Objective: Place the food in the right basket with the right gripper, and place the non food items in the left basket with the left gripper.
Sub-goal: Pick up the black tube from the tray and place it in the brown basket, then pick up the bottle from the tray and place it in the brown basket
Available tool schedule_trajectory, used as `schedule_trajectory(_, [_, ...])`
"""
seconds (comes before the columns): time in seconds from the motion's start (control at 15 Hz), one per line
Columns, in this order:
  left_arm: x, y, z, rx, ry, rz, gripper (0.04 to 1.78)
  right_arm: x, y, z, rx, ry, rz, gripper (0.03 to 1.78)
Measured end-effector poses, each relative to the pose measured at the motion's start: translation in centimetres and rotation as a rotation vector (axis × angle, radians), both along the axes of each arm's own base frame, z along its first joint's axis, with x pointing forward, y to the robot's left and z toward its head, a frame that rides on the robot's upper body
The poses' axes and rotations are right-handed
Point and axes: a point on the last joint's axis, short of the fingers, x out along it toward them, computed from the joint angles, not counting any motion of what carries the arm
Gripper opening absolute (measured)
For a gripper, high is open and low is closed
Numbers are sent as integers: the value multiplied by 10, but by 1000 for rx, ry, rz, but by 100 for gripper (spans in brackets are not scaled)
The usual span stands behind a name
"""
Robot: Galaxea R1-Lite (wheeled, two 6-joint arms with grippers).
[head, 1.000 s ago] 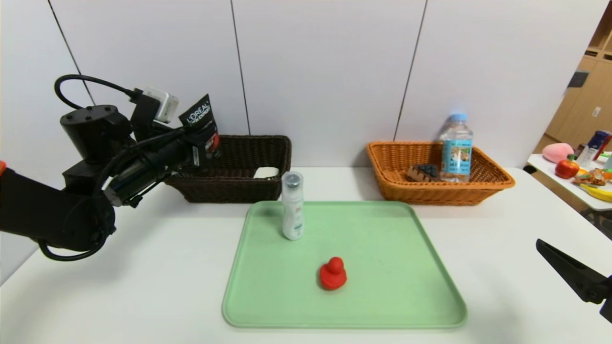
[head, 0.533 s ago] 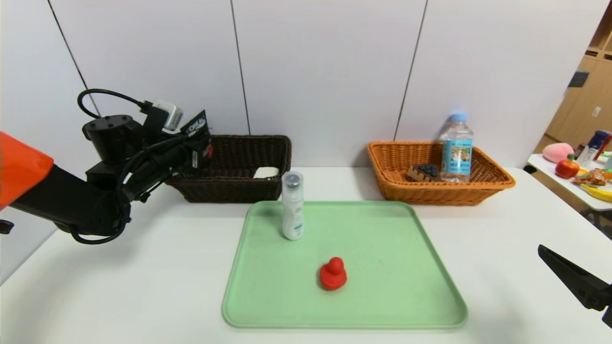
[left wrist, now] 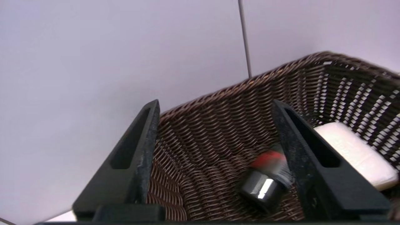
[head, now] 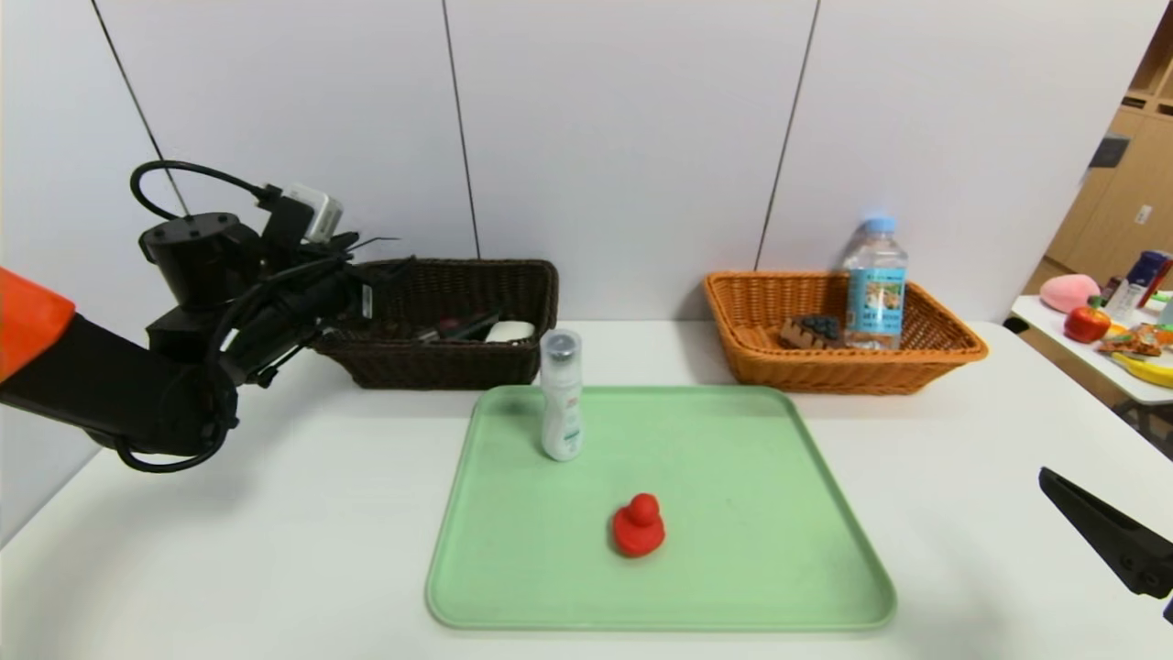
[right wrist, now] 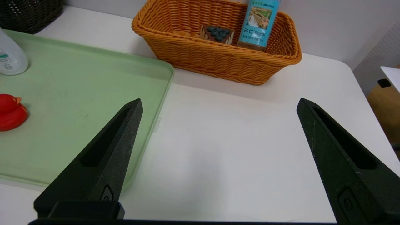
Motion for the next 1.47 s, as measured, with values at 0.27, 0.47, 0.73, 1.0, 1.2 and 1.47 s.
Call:
schedule_trajectory(0.27, [-53,-56,14,-24,1,-182,145,-2,0,-1,-1,-1,-1,170])
schedule_trajectory(0.47, [-102,-89,9,-77,40,-286,153,-2,0,-2,-4,-2,-1,170])
schedule_trajectory(0.73, [-134,-100,-16,-114,19,-304,160,-5,-1,-4,-12,18,-1,170])
schedule_trajectory(1.0, [-139,-107,-57,-96,125,-287,164,-7,-1,-3,-11,13,-1,170])
schedule_trajectory(1.2, [-136,-114,-74,-68,182,-299,166,-7,-1,-3,-10,13,-1,170])
schedule_trajectory(1.47, [-124,-131,-79,-68,175,-327,167,-8,-1,-7,-9,27,-1,170])
